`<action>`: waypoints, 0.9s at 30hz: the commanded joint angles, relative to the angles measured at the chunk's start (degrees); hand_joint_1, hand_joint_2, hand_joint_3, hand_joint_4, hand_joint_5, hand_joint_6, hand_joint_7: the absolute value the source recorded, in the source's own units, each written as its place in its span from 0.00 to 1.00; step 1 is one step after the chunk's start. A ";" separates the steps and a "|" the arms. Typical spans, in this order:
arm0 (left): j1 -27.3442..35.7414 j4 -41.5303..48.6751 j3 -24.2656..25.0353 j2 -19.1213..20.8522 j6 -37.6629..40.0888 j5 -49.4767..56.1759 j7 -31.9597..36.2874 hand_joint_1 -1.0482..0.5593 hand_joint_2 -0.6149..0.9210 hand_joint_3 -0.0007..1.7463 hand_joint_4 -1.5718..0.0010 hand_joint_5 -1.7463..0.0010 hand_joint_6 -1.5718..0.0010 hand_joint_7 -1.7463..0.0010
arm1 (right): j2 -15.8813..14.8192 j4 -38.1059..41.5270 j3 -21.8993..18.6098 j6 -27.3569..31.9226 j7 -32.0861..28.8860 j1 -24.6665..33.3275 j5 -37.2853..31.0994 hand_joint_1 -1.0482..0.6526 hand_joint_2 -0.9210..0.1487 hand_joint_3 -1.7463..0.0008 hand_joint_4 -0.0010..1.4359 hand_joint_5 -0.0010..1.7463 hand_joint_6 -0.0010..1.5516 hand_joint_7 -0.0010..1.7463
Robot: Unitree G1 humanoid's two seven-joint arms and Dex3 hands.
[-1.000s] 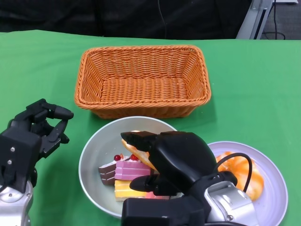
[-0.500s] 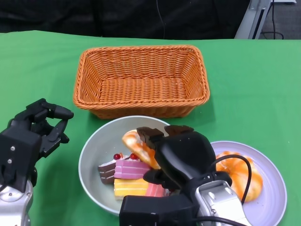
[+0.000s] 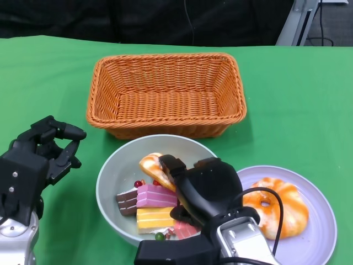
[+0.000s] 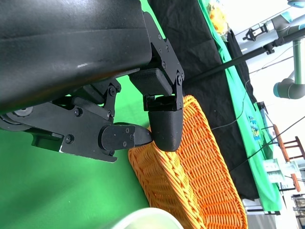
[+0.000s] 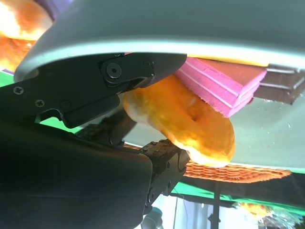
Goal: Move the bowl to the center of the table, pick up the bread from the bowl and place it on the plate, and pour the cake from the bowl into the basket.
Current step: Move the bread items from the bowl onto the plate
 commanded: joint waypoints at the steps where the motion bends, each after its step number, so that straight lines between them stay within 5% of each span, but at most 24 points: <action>1: 0.04 -0.33 0.23 1.13 -0.32 -0.16 -0.06 0.58 1.00 0.22 0.49 0.19 0.51 0.34 | -0.56 2.81 -0.63 -1.98 -4.68 -0.36 2.63 0.37 0.00 0.98 0.66 0.19 0.49 0.04; 4: -0.19 0.23 0.23 1.20 -0.72 -0.26 -0.32 0.58 1.00 0.22 0.49 0.19 0.51 0.34 | -0.69 4.52 -1.71 -5.10 -9.91 -0.70 5.74 0.41 0.00 0.98 0.57 0.53 0.62 0.04; 10: -0.27 0.46 0.14 1.29 -0.87 -0.13 -0.42 0.58 1.00 0.22 0.49 0.19 0.51 0.34 | -1.50 6.44 -3.34 -11.58 -17.70 -1.16 11.16 0.43 0.00 0.96 0.50 0.78 0.71 0.11; 12: -0.19 0.19 0.17 1.16 -0.74 -0.23 -0.39 0.59 1.00 0.22 0.49 0.19 0.51 0.34 | -1.77 7.20 -3.88 -13.86 -20.61 -1.28 12.68 0.44 0.00 0.96 0.45 0.90 0.56 0.45; 13: -0.18 0.23 0.14 1.16 -0.71 -0.17 -0.32 0.59 1.00 0.22 0.49 0.19 0.51 0.34 | -2.06 7.36 -4.25 -15.16 -22.26 -1.42 13.45 0.44 0.00 0.96 0.44 0.92 0.51 0.55; 17: -0.11 0.10 -0.03 1.13 -0.49 0.17 0.03 0.58 1.00 0.22 0.48 0.19 0.51 0.34 | -3.56 6.01 -6.29 -20.95 -26.01 -1.72 17.49 0.44 0.00 0.99 0.53 0.79 0.69 0.14; 27: -0.30 0.13 -0.06 1.13 0.11 -0.06 0.02 0.58 1.00 0.22 0.49 0.19 0.51 0.34 | -5.13 -1.15 -12.14 -29.56 -26.63 -0.16 25.52 0.48 0.00 0.93 0.55 0.74 0.75 0.07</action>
